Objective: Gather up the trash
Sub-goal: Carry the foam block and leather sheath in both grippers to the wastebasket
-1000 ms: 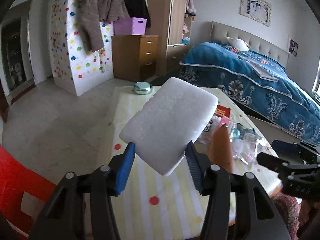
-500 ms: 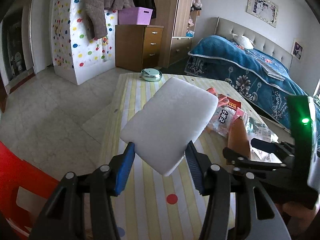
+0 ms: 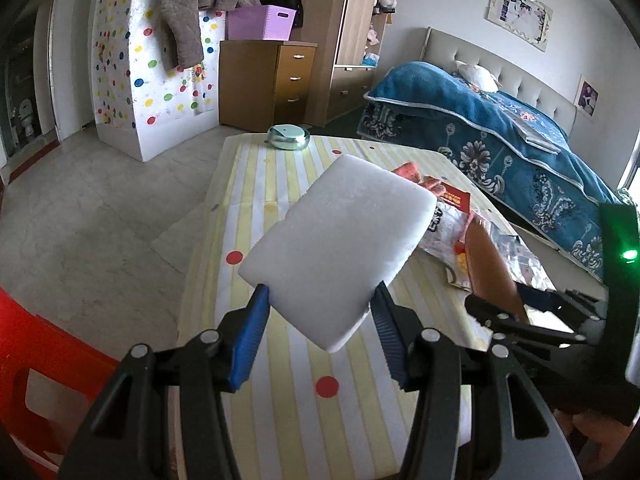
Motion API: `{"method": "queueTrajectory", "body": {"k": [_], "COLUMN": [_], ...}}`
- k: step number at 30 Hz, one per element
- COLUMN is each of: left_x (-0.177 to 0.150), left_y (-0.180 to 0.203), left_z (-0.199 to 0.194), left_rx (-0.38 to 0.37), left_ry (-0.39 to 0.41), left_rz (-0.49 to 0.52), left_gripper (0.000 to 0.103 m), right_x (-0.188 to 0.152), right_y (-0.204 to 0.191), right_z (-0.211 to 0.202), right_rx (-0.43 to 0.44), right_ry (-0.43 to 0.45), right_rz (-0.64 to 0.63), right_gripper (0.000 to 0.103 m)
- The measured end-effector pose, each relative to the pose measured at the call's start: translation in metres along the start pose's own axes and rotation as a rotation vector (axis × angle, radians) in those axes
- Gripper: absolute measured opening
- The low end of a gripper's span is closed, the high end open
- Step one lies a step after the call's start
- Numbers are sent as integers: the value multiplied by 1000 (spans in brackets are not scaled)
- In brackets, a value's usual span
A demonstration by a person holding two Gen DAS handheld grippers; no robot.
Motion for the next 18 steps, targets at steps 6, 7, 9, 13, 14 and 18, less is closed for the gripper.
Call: {"method": "queueTrajectory", "body": {"k": [6, 7, 9, 13, 14, 18], "left_x": [11, 13, 17, 24, 24, 23], "left_y": [16, 20, 33, 60, 67, 105], "left_z": [-17, -19, -26, -28, -27, -19], "left_rx": [-16, -20, -28, -55, -58, -84], "left_ry": [33, 38, 53, 62, 62, 45], "left_rz": [15, 21, 42, 75, 86, 145], "left_gripper": [51, 51, 51, 51, 51, 51], "right_x": [14, 16, 18, 18, 21, 14], "right_y": [14, 14, 26, 51, 52, 85], "right_z": [-43, -46, -59, -72, -72, -83], "right_rx": [100, 102, 115, 113, 113, 96], "right_ry": [116, 122, 148, 166, 166, 173], "right_rz": [9, 10, 24, 54, 57, 102], "right_gripper": [55, 55, 55, 55, 55, 55]}}
Point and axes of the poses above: each gripper's, at about its wrist camera, not at the fingertips, and z roughly the way its jaws point, y to its right, x to its top, the point moved 8 cm from there along z, roughly the way its jaws point, and after that the axes turned 10 degrees about -x, right-handed, at the moved point
